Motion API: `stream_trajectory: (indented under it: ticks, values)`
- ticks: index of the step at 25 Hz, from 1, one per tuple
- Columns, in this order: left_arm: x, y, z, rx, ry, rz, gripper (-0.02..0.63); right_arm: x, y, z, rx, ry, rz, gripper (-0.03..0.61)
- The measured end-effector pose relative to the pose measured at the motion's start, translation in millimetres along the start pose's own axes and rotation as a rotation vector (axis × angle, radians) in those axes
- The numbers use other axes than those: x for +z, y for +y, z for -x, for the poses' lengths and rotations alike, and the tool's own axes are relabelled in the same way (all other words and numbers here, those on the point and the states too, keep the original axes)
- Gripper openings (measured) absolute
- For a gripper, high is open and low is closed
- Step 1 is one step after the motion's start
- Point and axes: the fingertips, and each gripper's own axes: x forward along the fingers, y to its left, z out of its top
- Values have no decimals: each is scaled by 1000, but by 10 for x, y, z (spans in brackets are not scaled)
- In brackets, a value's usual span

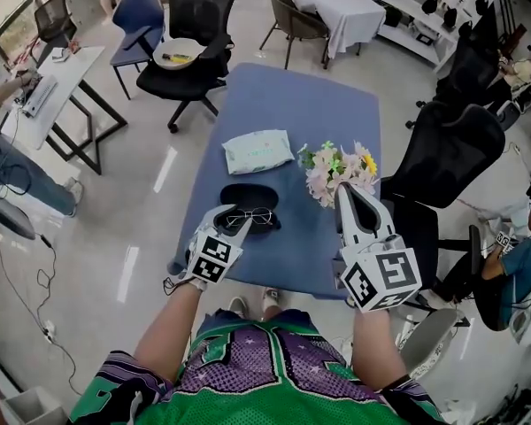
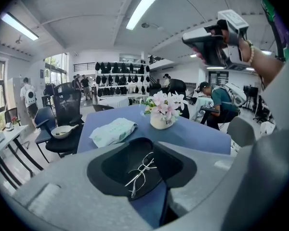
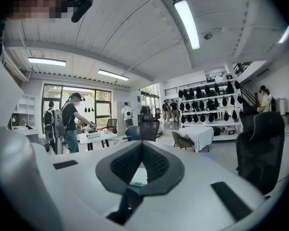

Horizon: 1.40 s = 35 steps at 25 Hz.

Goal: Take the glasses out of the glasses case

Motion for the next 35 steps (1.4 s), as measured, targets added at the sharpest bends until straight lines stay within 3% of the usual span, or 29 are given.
stream_trajectory:
  ticks: [15,35]
  values:
    - [-573,-98,-379,-19,204,-66,156,-136,-178,-54,-3,27,-15,3]
    - [-883,-82,-608,26,343,-76,132,-148,-226,-19,10,23,-17,3]
